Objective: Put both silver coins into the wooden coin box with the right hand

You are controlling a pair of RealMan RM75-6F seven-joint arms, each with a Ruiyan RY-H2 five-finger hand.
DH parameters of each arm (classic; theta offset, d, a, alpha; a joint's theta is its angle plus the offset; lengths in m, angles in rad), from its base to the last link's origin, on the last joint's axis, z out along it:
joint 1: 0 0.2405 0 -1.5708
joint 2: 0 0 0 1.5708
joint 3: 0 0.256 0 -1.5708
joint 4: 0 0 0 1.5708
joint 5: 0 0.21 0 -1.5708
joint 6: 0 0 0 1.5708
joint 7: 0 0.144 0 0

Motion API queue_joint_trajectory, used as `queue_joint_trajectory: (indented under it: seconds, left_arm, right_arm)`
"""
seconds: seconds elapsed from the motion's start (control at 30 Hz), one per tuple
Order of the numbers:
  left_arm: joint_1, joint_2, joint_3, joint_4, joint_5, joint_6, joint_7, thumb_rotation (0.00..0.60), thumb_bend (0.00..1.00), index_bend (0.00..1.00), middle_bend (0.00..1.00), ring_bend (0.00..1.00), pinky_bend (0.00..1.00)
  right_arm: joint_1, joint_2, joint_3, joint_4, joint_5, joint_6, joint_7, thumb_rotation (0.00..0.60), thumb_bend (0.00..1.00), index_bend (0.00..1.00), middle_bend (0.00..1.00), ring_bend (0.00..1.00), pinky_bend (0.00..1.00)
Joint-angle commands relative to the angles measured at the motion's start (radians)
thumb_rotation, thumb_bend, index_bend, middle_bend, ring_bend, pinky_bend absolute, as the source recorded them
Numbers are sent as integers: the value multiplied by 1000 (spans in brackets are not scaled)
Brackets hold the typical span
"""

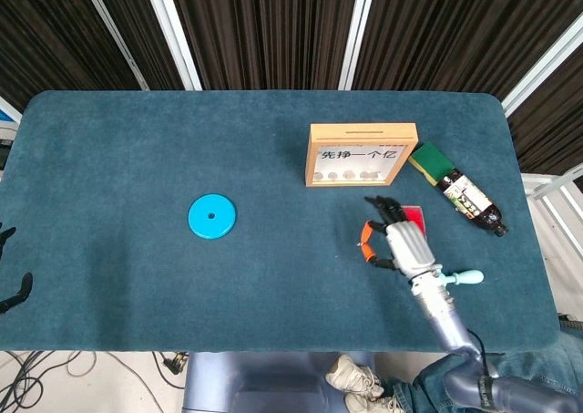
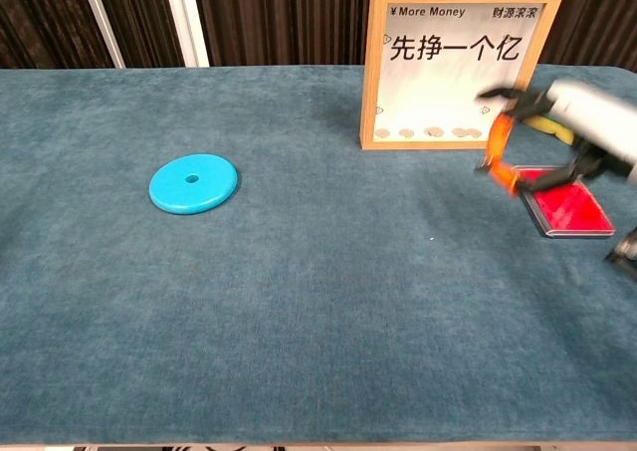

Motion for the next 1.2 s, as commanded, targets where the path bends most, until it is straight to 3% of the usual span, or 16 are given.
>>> queue_joint_trajectory:
  seconds: [0.03,0.3,0.6,0.9,1.2]
  left_arm:
    - [0,-1,-1,-1,-1,1,2,600,406,130,0,0,0]
    - [1,-3,-2,-1,-5,3,5,600,406,131,0,0,0]
    - [3,-4,-5,-3,-21,-1,8,600,406,131,0,0,0]
    - [-1,-11,-16,-6,-62,-15,25,600,406,131,0,0,0]
    - [-6,-22,-25,-1,-105,-28,56,600,406,131,0,0,0]
  right_arm:
    - [3,84,65,-81,31,26,1,600,616,855,106,0,0]
    - [32,210,179,-174,130,-6,-31,600,616,884,107,0,0]
    - [109,268,280,-168,233,-78,-81,600,616,894,97,0,0]
    - [223,286,339,-82,348,-222,-127,600,616,894,93,0,0]
    - [338,319,351,29,472,-449,-141,600,616,894,88,0,0]
